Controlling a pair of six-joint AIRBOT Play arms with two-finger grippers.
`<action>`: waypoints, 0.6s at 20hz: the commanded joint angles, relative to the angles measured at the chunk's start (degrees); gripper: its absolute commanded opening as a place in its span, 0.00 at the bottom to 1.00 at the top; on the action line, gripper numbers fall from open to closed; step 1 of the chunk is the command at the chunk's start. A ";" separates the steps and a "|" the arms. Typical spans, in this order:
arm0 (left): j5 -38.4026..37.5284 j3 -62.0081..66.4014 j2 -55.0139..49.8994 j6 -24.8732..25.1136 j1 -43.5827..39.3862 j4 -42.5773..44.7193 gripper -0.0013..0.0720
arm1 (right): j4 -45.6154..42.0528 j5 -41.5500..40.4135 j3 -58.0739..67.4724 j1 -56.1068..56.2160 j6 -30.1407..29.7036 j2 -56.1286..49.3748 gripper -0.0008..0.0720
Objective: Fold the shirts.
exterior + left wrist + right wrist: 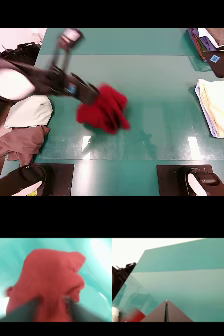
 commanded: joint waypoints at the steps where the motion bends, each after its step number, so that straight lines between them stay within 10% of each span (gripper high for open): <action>1: 7.91 -6.34 -1.27 -0.46 -4.33 -0.61 0.85 | 0.07 0.98 0.00 0.02 0.00 0.59 0.04; 8: 7.13 -8.68 -4.63 -1.81 18.40 -0.28 0.85 | 0.04 1.92 0.00 0.04 0.00 0.57 0.04; 12: 7.96 -11.65 -15.45 7.15 20.65 -11.58 0.85 | 0.04 1.88 -0.02 0.04 0.00 0.57 0.04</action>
